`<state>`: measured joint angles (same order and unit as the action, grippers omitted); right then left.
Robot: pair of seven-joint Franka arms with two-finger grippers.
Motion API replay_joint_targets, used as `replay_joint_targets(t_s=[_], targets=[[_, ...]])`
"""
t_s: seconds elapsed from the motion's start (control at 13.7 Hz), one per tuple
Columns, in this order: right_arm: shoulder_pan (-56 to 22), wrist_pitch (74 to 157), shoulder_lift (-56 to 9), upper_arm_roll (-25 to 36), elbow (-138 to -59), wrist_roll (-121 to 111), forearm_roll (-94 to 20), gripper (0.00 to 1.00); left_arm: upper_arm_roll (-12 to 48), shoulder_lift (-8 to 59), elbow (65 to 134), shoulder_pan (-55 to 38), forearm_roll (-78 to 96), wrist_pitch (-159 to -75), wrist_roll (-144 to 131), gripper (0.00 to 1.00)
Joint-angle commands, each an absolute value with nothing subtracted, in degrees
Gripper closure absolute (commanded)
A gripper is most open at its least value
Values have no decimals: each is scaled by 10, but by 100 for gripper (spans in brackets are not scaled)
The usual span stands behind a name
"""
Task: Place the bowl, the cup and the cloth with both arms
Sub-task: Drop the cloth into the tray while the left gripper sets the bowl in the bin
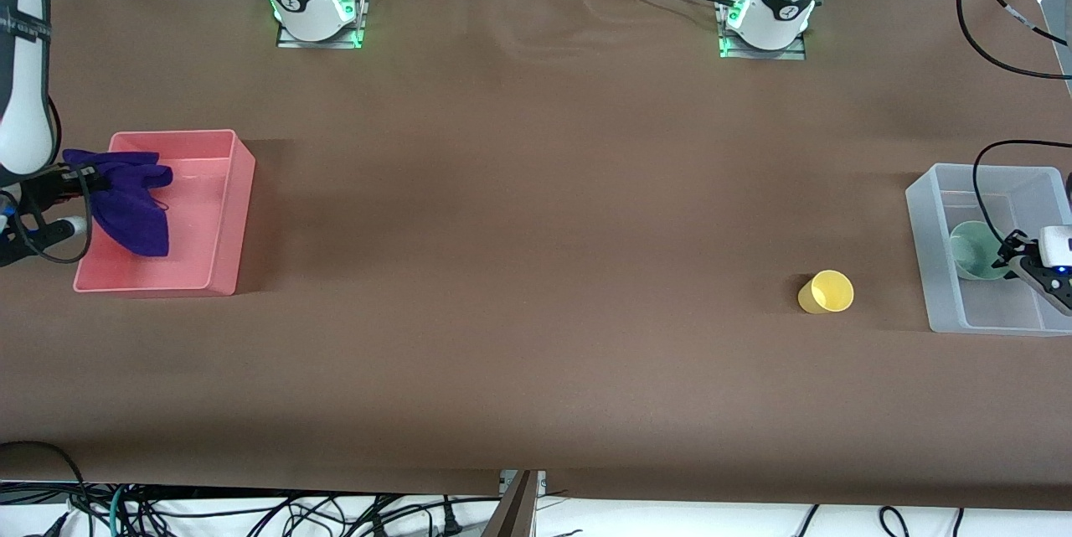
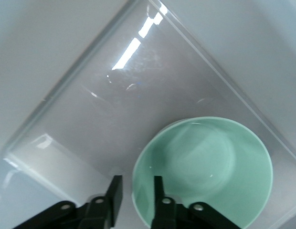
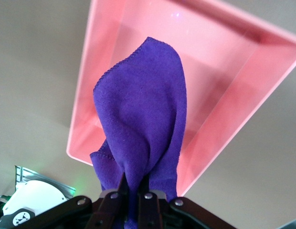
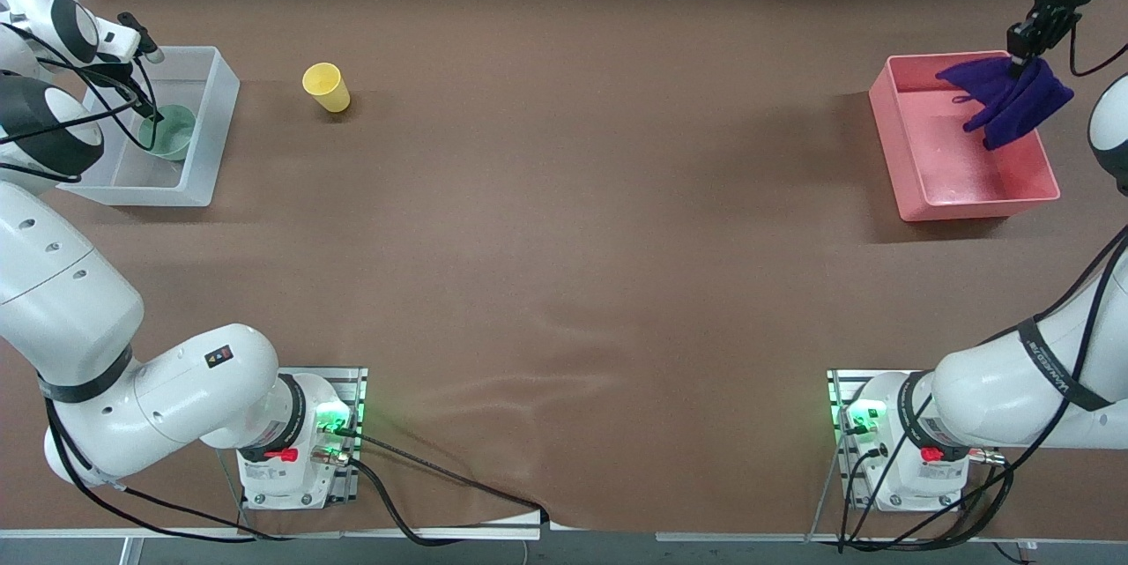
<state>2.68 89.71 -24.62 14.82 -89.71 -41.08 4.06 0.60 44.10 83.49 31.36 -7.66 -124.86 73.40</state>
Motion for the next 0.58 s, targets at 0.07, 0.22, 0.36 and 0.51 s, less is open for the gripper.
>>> replay_joint_targets(t_s=[0.07, 0.22, 0.36, 0.51], targets=[[25, 992, -243, 157, -996, -420, 44, 100, 25, 374, 817, 288, -64, -1158, 683, 0], [27, 1013, -245, 158, -1013, -419, 43, 73, 27, 348, 812, 237, -64, -1092, 568, 0], [27, 1017, -246, 158, -1008, -415, 35, 0, 31, 344, 810, 208, -63, -1077, 450, 0], [27, 1007, -231, 157, -981, -410, 30, 0, 36, 347, 814, 172, -62, -1077, 321, 0]])
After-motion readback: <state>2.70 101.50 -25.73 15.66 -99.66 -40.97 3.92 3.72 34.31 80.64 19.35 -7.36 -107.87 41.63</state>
